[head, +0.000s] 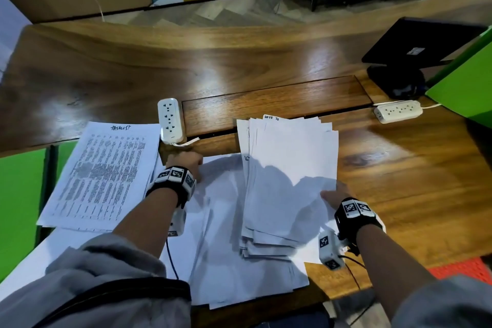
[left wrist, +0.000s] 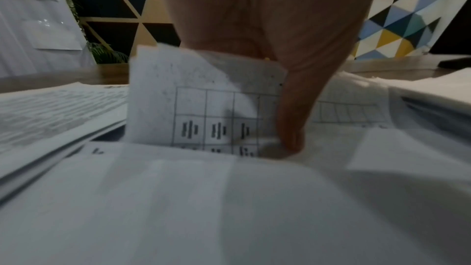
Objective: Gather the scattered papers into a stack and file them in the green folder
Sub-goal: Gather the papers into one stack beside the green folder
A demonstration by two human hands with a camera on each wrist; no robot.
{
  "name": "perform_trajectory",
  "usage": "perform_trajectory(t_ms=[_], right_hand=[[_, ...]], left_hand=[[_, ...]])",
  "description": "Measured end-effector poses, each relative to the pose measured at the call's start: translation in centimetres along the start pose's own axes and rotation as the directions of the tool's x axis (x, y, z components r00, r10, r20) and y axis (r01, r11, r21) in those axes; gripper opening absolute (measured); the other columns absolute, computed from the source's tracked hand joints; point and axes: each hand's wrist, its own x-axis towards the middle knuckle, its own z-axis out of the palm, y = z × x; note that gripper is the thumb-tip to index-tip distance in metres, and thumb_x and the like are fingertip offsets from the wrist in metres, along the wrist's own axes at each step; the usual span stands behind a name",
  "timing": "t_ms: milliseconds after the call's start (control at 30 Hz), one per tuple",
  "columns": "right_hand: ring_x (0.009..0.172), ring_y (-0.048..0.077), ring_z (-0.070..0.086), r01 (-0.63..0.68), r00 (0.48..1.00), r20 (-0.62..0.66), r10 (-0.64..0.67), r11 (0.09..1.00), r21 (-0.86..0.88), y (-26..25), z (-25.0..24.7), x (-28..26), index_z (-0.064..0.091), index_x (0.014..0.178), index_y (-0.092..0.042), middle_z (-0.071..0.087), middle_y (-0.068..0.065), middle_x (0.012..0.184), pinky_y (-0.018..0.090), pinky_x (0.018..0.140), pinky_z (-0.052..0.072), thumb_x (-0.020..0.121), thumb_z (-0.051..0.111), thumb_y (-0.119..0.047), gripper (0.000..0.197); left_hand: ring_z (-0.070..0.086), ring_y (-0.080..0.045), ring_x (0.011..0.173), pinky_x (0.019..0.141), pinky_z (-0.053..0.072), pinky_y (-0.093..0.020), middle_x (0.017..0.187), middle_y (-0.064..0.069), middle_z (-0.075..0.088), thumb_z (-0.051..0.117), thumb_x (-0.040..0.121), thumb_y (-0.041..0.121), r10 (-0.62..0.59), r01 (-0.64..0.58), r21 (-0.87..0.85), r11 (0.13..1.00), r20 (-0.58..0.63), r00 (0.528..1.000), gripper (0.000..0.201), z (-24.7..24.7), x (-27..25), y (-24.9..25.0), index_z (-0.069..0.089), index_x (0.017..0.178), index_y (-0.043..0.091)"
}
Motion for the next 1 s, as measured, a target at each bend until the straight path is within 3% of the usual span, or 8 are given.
perform_trajectory(t_ms=[133, 267, 500, 567, 633, 733, 867, 1000], right_hand=[[0.107, 0.036, 0.061, -0.001, 1.0, 0.011, 0.001, 1.0, -0.004, -0.4, -0.2, -0.1, 0.059, 0.122, -0.006, 0.064, 0.019, 0.117, 0.043, 0.092, 0.051, 0.083, 0.058, -0.009, 0.04], [0.107, 0.038, 0.061, 0.036, 0.999, 0.002, -0.036, 0.999, -0.031, -0.6, 0.3, 1.6, 0.058, 0.123, -0.004, 0.063, 0.021, 0.119, 0.048, 0.093, 0.05, 0.082, 0.057, -0.011, 0.041], [0.121, 0.042, 0.051, 0.013, 1.0, -0.024, -0.016, 0.99, -0.142, -2.4, 0.7, 0.4, 0.041, 0.137, 0.004, 0.049, 0.027, 0.136, 0.04, 0.097, 0.043, 0.093, 0.05, -0.013, 0.047], [0.117, 0.041, 0.054, 0.036, 0.999, -0.01, -0.038, 0.981, -0.192, -2.6, 0.7, 0.3, 0.049, 0.13, 0.003, 0.052, 0.026, 0.133, 0.04, 0.094, 0.045, 0.094, 0.047, -0.013, 0.039], [0.104, 0.039, 0.061, 0.065, 0.998, 0.007, -0.065, 0.978, -0.201, -2.9, 0.5, 0.4, 0.061, 0.108, 0.0, 0.06, 0.025, 0.12, 0.039, 0.085, 0.051, 0.09, 0.049, -0.009, 0.023], [0.093, 0.036, 0.063, 0.114, 0.993, 0.015, -0.114, 0.971, -0.208, -3.4, -0.1, 0.3, 0.06, 0.093, -0.002, 0.064, 0.024, 0.11, 0.036, 0.076, 0.05, 0.089, 0.049, -0.01, 0.014], [0.109, 0.037, 0.058, 0.155, 0.987, 0.079, -0.141, 0.964, -0.217, -3.3, -0.6, -0.3, 0.059, 0.12, -0.001, 0.058, 0.023, 0.126, 0.035, 0.083, 0.045, 0.095, 0.045, -0.011, 0.03], [0.101, 0.031, 0.056, 0.145, 0.984, 0.125, -0.129, 0.981, -0.128, -3.4, -1.3, -0.6, 0.058, 0.124, -0.003, 0.058, 0.019, 0.129, 0.028, 0.08, 0.036, 0.095, 0.048, -0.013, 0.032]], left_hand=[[0.058, -0.028, 0.091, 0.073, 0.046, -0.033, 0.099, -0.01, 0.059, 0.061, 0.078, 0.012, 0.062, -0.057, -0.174, 0.983, 0.025, 0.998, 0.016, -2.4, -0.4, 0.1, 0.047, 0.082, 0.018], [0.061, -0.03, 0.099, 0.078, 0.048, -0.033, 0.108, -0.009, 0.063, 0.064, 0.077, 0.007, 0.03, -0.069, -0.317, 0.946, -0.126, 0.992, 0.02, -5.7, -1.1, -0.3, 0.058, 0.095, 0.016], [0.062, -0.028, 0.086, 0.07, 0.045, -0.031, 0.096, -0.006, 0.068, 0.063, 0.077, 0.009, -0.061, -0.1, -0.36, 0.928, -0.409, 0.91, 0.014, -13.7, -4.0, -0.4, 0.061, 0.083, 0.021], [0.061, -0.03, 0.086, 0.071, 0.047, -0.033, 0.091, -0.005, 0.064, 0.056, 0.079, 0.01, -0.034, -0.141, -0.297, 0.944, -0.513, 0.858, 0.014, -15.9, -4.8, 0.5, 0.063, 0.087, 0.02], [0.055, -0.027, 0.079, 0.069, 0.044, -0.033, 0.086, -0.002, 0.058, 0.052, 0.081, 0.01, -0.006, -0.167, -0.247, 0.954, -0.576, 0.818, 0.016, -17.8, -5.8, 1.3, 0.062, 0.088, 0.019], [0.049, -0.023, 0.082, 0.069, 0.041, -0.031, 0.089, 0.001, 0.054, 0.056, 0.08, 0.01, 0.034, -0.197, -0.196, 0.961, -0.619, 0.785, 0.013, -20.3, -6.5, 2.0, 0.06, 0.087, 0.02], [0.056, -0.024, 0.088, 0.069, 0.044, -0.033, 0.095, -0.003, 0.06, 0.065, 0.075, 0.012, 0.044, -0.235, -0.222, 0.946, -0.632, 0.774, 0.016, -23.5, -7.0, 2.1, 0.055, 0.081, 0.023], [0.056, -0.022, 0.088, 0.077, 0.048, -0.032, 0.094, -0.003, 0.06, 0.071, 0.072, 0.009, 0.01, -0.305, -0.353, 0.885, -0.638, 0.77, 0.022, -25.9, -7.2, 2.2, 0.057, 0.079, 0.025]])
